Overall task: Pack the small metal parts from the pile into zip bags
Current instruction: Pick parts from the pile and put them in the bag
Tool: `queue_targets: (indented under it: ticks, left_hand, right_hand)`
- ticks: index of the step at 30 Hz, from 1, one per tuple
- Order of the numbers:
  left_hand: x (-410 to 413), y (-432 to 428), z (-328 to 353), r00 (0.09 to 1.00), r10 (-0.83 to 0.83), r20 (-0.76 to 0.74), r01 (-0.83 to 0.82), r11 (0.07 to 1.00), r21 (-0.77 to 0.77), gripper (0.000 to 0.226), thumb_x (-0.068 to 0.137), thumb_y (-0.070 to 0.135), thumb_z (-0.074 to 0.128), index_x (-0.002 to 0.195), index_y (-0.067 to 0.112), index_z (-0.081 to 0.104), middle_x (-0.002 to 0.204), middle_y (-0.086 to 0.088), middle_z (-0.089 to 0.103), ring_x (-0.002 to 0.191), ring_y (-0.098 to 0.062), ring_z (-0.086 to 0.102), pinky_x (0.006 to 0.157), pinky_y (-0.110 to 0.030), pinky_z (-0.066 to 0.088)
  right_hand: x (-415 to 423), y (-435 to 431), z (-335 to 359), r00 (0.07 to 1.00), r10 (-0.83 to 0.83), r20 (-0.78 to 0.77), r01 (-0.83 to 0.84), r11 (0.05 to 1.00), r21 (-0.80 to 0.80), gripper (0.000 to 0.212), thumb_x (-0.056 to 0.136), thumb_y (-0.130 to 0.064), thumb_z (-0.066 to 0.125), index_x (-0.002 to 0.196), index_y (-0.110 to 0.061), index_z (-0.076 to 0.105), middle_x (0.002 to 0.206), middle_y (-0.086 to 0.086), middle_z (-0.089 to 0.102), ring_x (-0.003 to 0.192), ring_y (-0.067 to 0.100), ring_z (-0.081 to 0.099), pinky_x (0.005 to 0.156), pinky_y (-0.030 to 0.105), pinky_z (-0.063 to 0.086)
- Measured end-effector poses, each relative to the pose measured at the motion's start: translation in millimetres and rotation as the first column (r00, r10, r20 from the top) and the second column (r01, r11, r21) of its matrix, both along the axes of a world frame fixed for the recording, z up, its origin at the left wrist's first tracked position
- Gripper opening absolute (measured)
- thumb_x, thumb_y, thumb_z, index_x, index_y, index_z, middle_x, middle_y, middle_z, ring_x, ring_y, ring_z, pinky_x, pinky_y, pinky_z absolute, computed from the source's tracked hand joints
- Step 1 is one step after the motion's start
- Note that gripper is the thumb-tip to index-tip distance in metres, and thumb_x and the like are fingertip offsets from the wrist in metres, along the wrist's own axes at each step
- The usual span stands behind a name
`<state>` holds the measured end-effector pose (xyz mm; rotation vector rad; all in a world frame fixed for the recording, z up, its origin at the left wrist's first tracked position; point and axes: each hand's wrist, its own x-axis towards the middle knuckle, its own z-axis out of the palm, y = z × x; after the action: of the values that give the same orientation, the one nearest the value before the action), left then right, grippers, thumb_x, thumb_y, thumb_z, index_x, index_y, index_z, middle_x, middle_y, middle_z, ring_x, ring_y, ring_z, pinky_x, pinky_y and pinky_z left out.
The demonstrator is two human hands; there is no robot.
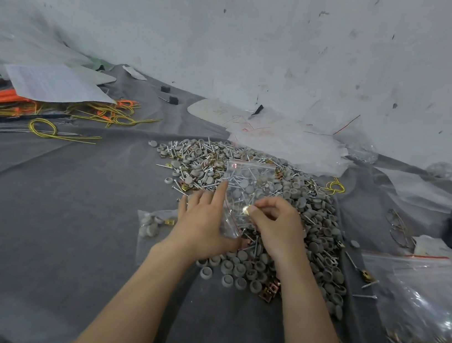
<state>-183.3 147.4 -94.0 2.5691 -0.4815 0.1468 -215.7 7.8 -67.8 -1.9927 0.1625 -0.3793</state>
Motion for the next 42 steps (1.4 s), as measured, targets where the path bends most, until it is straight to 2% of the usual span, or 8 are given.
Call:
queue_targets:
  ticks: [4,8,10,13,17,28,35,42]
  left_hand:
    - [-2,2,0,0.998,-0.01,0.061,0.015,0.996,-0.089,0.115,0.071,0.057,0.069,0.152,0.02,-0.004,0.151,-0.004,0.03,0.14,-0.025,0.023,0.115,-0.042,0.014]
    - [-5,5,-4,0.997,-0.023,0.076,0.036,0.984,-0.177,0.11,0.073,0.054,0.069,0.153,0.022,0.0,0.148,-0.003,0.034,0.138,-0.023,0.029,0.114,-0.043,0.021]
    - [-5,7,-5,0.998,-0.012,0.068,0.025,0.979,-0.203,0.11,0.072,0.055,0.07,0.152,0.023,0.002,0.147,-0.001,0.035,0.137,-0.02,0.031,0.113,-0.044,0.022]
    - [-3,8,-7,0.998,0.036,0.059,-0.022,0.974,-0.224,0.108,0.072,0.057,0.069,0.152,0.022,0.007,0.144,0.0,0.041,0.135,-0.019,0.034,0.111,-0.044,0.019]
    - [-3,8,-8,0.996,0.067,0.062,-0.049,0.964,-0.26,0.103,0.072,0.058,0.068,0.151,0.021,0.012,0.14,-0.001,0.047,0.133,-0.02,0.037,0.109,-0.041,0.02]
    - [-6,6,-6,0.995,0.07,0.071,-0.045,0.95,-0.308,0.098,0.074,0.049,0.071,0.15,0.024,0.014,0.139,0.0,0.048,0.132,-0.021,0.039,0.112,-0.051,0.022]
    - [-6,7,-3,0.992,0.113,0.053,-0.084,0.918,-0.388,0.097,0.074,0.05,0.071,0.15,0.024,0.016,0.135,0.001,0.053,0.122,-0.025,0.051,0.109,-0.052,0.03]
    - [-7,7,-2,0.992,0.117,0.041,-0.089,0.904,-0.417,0.096,0.074,0.047,0.073,0.149,0.026,0.017,0.133,0.001,0.054,0.108,-0.027,0.06,0.102,-0.052,0.038]
  right_hand:
    - [-4,7,5,0.983,0.175,-0.06,-0.18,0.979,-0.095,0.014,0.089,-0.019,0.064,0.082,-0.031,0.064,0.085,-0.017,0.067,0.082,-0.003,0.063,0.064,0.003,0.041]
    - [-5,-6,7,0.999,0.043,-0.03,-0.05,0.951,-0.305,0.005,0.089,-0.02,0.065,0.088,-0.023,0.068,0.082,-0.015,0.062,0.076,-0.002,0.057,0.061,0.002,0.039]
    - [-7,-11,5,0.992,0.006,-0.126,-0.065,0.88,-0.471,0.007,0.087,-0.022,0.068,0.091,-0.018,0.071,0.083,-0.01,0.063,0.073,0.001,0.056,0.062,0.004,0.04]
    - [-7,-6,0,0.96,-0.028,-0.278,-0.151,0.786,-0.6,0.014,0.085,-0.025,0.069,0.097,-0.017,0.072,0.097,0.0,0.068,0.089,0.014,0.062,0.082,0.029,0.052]
    - [-6,4,-2,0.955,-0.083,-0.286,-0.154,0.682,-0.715,0.019,0.087,-0.026,0.063,0.102,-0.015,0.067,0.107,0.005,0.063,0.101,0.023,0.059,0.088,0.04,0.051]
    - [-10,17,-2,0.96,-0.168,-0.223,-0.102,0.533,-0.84,0.016,0.092,-0.022,0.055,0.103,-0.013,0.061,0.108,0.007,0.06,0.105,0.027,0.055,0.088,0.039,0.045]
    - [-8,22,-7,0.978,-0.166,-0.13,-0.012,0.572,-0.82,0.02,0.097,-0.021,0.045,0.108,-0.015,0.061,0.115,0.006,0.057,0.112,0.026,0.05,0.093,0.039,0.038]
    - [-9,23,-8,0.959,-0.16,-0.235,-0.113,0.543,-0.832,0.025,0.095,-0.025,0.048,0.116,-0.014,0.053,0.128,0.009,0.046,0.124,0.03,0.038,0.102,0.044,0.031]
